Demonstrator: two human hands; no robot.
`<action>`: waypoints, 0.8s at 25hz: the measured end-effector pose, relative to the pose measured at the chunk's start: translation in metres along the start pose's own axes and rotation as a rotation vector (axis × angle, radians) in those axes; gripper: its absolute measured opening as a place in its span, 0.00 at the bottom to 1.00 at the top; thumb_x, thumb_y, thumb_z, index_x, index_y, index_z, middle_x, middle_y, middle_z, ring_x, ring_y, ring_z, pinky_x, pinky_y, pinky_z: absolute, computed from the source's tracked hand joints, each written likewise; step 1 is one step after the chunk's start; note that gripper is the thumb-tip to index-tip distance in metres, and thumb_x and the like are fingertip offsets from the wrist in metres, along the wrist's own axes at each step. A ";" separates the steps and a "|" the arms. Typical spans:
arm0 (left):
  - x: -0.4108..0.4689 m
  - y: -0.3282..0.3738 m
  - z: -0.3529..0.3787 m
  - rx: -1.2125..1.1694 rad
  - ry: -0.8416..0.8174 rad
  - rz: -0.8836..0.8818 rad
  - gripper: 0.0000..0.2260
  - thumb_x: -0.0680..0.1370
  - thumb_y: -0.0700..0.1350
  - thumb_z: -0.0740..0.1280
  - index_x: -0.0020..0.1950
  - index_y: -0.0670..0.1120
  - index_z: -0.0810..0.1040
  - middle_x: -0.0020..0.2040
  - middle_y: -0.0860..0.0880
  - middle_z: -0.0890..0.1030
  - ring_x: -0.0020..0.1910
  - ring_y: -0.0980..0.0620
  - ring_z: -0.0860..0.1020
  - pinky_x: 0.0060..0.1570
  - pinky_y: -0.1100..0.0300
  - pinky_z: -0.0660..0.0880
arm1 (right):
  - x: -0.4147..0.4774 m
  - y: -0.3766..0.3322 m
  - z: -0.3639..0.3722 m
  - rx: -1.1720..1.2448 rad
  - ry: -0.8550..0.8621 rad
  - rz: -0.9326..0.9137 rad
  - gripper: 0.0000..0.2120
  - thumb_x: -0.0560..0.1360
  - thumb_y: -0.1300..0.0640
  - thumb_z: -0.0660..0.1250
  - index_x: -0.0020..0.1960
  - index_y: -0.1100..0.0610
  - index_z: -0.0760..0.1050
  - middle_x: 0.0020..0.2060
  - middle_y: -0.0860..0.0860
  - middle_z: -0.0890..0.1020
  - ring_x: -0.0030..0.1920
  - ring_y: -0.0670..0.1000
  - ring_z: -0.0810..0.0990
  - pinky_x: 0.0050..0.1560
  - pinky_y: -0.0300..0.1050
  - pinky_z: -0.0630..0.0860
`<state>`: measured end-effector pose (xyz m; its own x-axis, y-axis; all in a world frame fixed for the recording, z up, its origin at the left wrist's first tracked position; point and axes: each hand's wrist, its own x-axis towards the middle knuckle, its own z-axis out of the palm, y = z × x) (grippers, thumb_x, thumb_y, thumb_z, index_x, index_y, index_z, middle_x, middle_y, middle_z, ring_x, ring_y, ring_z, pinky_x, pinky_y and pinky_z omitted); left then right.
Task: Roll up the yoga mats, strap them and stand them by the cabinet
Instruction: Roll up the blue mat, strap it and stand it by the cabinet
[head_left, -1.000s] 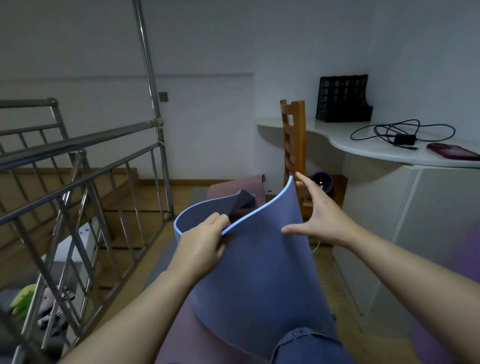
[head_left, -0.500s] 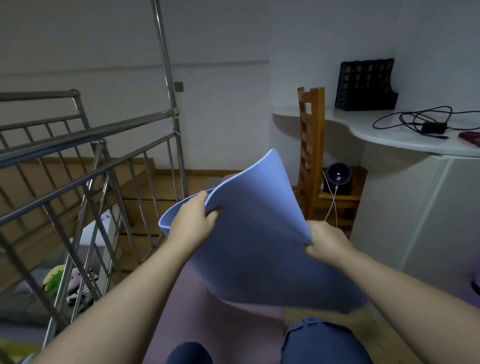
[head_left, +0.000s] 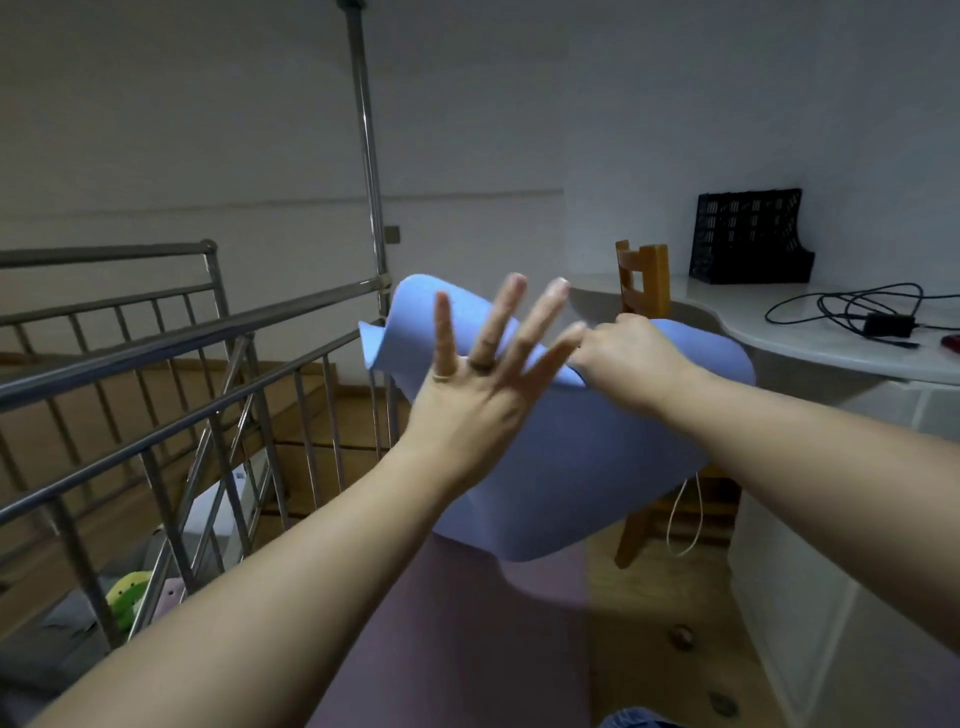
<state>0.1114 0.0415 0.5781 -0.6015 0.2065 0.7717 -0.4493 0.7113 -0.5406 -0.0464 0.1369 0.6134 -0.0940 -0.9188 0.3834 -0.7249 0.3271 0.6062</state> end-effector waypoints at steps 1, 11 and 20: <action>0.006 0.001 -0.002 0.049 -0.158 0.082 0.29 0.75 0.41 0.57 0.77 0.46 0.58 0.76 0.43 0.58 0.77 0.40 0.50 0.68 0.33 0.36 | 0.000 -0.004 -0.006 0.009 -0.014 0.021 0.08 0.77 0.65 0.58 0.51 0.55 0.73 0.50 0.54 0.77 0.51 0.58 0.79 0.42 0.46 0.61; -0.040 0.009 -0.016 -0.376 -1.197 -0.154 0.09 0.74 0.42 0.62 0.53 0.47 0.76 0.49 0.45 0.78 0.46 0.44 0.76 0.41 0.55 0.71 | -0.100 -0.089 0.093 0.771 -0.507 0.310 0.32 0.64 0.44 0.75 0.65 0.47 0.68 0.59 0.46 0.75 0.56 0.50 0.75 0.54 0.47 0.74; -0.082 -0.014 0.003 -0.835 -1.537 -0.552 0.14 0.75 0.44 0.67 0.61 0.49 0.76 0.57 0.46 0.78 0.53 0.45 0.79 0.54 0.54 0.77 | -0.065 -0.087 0.081 0.318 -0.242 0.208 0.09 0.73 0.62 0.62 0.51 0.52 0.74 0.50 0.52 0.80 0.57 0.57 0.75 0.65 0.57 0.62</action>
<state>0.1651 0.0128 0.5211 -0.7348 -0.5238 -0.4309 -0.6639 0.6857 0.2986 -0.0323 0.1502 0.4793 -0.3894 -0.8781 0.2780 -0.8438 0.4611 0.2746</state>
